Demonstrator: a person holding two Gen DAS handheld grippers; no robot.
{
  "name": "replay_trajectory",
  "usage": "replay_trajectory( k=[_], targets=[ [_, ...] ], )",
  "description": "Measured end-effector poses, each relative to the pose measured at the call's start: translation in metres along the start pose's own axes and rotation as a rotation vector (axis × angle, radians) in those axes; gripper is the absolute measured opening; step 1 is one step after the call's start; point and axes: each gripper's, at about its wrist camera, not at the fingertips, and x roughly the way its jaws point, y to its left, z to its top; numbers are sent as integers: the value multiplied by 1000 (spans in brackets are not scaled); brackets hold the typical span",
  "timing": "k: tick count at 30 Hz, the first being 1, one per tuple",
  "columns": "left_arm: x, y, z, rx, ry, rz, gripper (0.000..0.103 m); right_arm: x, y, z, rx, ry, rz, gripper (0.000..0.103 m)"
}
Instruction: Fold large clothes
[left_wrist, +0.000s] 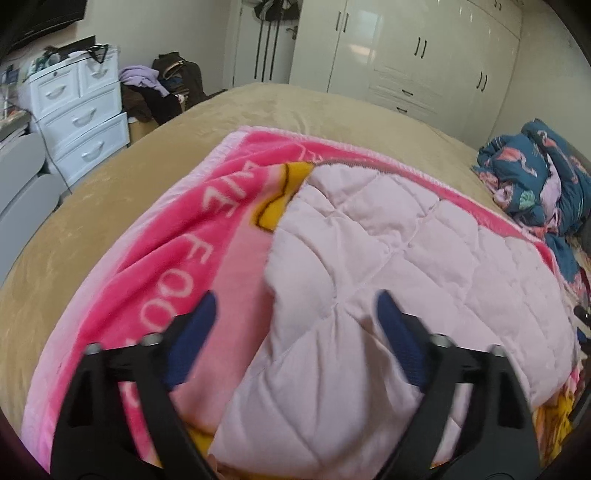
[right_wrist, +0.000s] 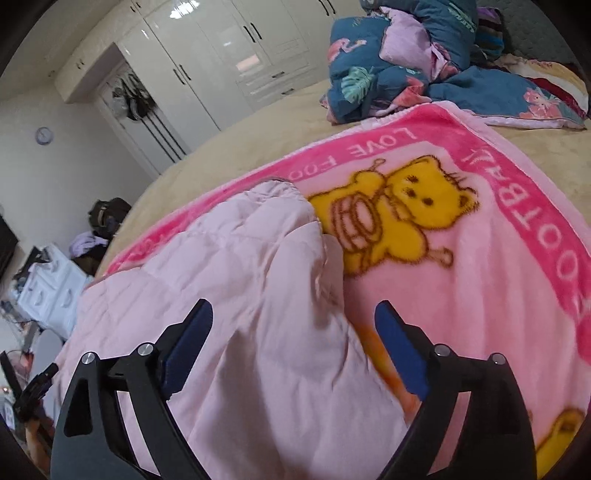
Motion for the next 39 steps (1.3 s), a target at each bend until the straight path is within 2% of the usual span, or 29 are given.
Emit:
replay_trajectory(
  k=[1,2,13,19,27,31,35,39],
  targets=[
    [-4,0,-1,0,-8,8,94,-9,1,-4,-7,-6,9,96],
    [-10,1,-2,1,-17,16,94,-16,1,-6,-17,-15,13,97],
    [-47,-6,-26,6,-38,9,94,-78,10,-38,-88,-62,56,97],
    [-54,-6,-50,-5,-14,2,94,-85,15,-60,-104,-33,57,97],
    [-56,6,-76,-69,28,-27,94,-84,18,-86,-96,4,60,97],
    [-52,7,-92,-111,73,-72,94,-81,15,-98,-60,24,66,98],
    [-42,7,-106,-185,136,-158,94,-75,8,-109,-7,52,73,98],
    [-34,3,-114,-239,171,-211,94,-69,-5,-113,97,66,102,98]
  ],
)
